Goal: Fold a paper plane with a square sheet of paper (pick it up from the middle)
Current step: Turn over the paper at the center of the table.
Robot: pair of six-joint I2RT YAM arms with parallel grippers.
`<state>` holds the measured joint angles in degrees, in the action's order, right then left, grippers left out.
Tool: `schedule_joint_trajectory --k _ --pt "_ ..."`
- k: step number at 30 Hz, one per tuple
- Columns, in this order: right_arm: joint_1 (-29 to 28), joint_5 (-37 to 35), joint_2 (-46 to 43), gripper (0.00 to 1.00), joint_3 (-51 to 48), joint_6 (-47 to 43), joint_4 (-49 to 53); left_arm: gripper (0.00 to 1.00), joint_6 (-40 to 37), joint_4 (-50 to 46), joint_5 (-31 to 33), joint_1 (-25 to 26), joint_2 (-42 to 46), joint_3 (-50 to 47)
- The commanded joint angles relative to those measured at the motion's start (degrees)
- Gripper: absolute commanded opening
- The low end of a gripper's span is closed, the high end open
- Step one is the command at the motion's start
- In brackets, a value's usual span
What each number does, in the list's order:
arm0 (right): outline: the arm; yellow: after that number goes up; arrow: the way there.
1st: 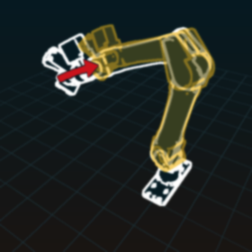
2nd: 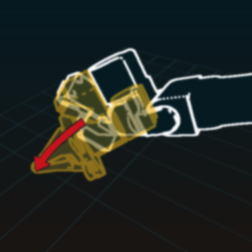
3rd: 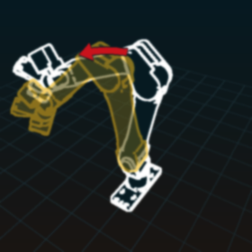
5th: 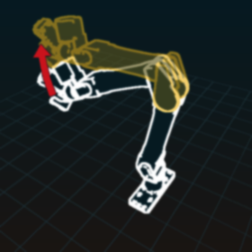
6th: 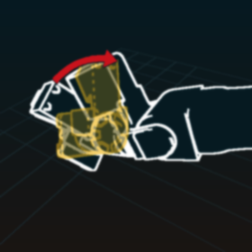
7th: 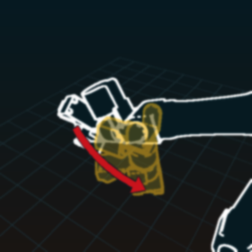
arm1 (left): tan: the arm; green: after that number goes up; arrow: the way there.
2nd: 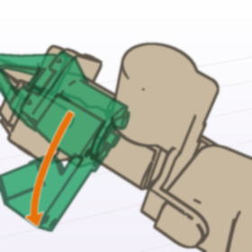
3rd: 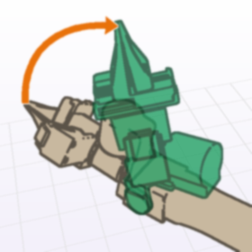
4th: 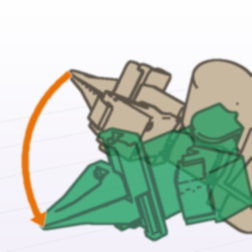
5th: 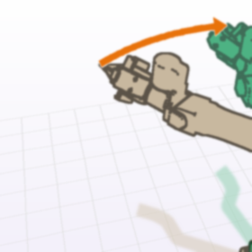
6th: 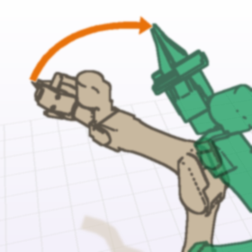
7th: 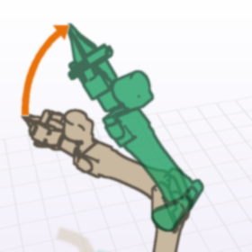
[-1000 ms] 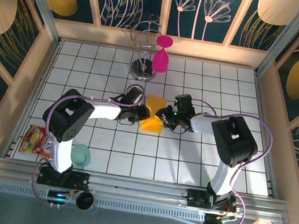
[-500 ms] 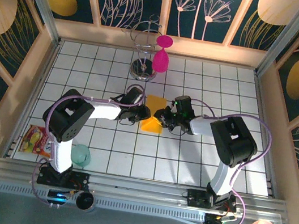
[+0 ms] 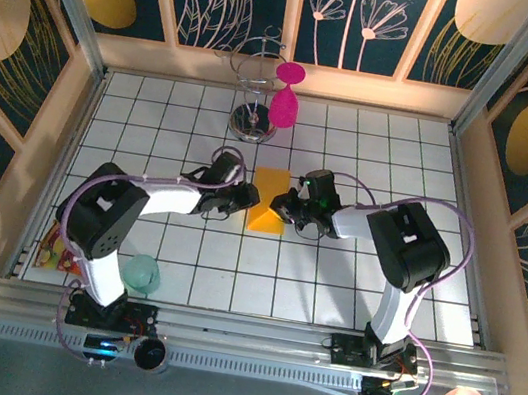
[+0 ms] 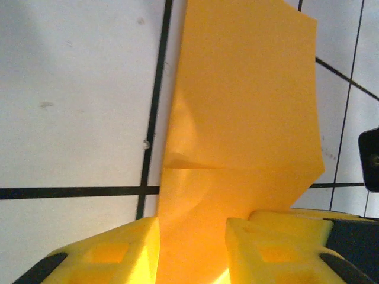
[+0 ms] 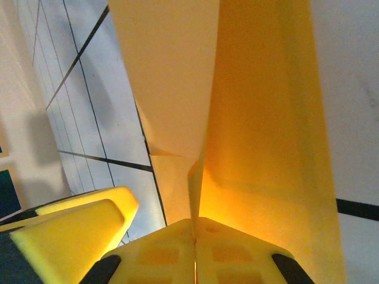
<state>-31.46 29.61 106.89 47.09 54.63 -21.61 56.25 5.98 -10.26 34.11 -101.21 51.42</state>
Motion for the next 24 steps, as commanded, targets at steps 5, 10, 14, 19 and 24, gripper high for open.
schedule_joint_trajectory --k 5,10,14,19,24 --pt "1.1 -1.0 -6.9 0.05 -0.8 -5.0 -2.9 0.49 2.7 8.7 -2.1 -2.8 10.0 -6.8" --pt "3.9 6.8 -12.0 0.05 -2.2 -5.2 -9.4 0.71 6.8 21.1 -8.9 -4.1 16.1 -12.6" --pt "4.8 13.0 -15.0 0.05 -3.3 -2.9 -15.7 0.8 11.5 30.9 -14.3 -4.4 18.1 -15.4" --pt "5.0 17.7 -16.2 0.05 -3.9 0.2 -21.1 0.85 14.0 38.7 -18.2 -4.5 18.5 -16.4" --pt "5.1 20.3 -15.5 0.06 -4.9 4.4 -26.9 0.87 12.6 39.1 -20.7 -4.4 18.5 -15.7"
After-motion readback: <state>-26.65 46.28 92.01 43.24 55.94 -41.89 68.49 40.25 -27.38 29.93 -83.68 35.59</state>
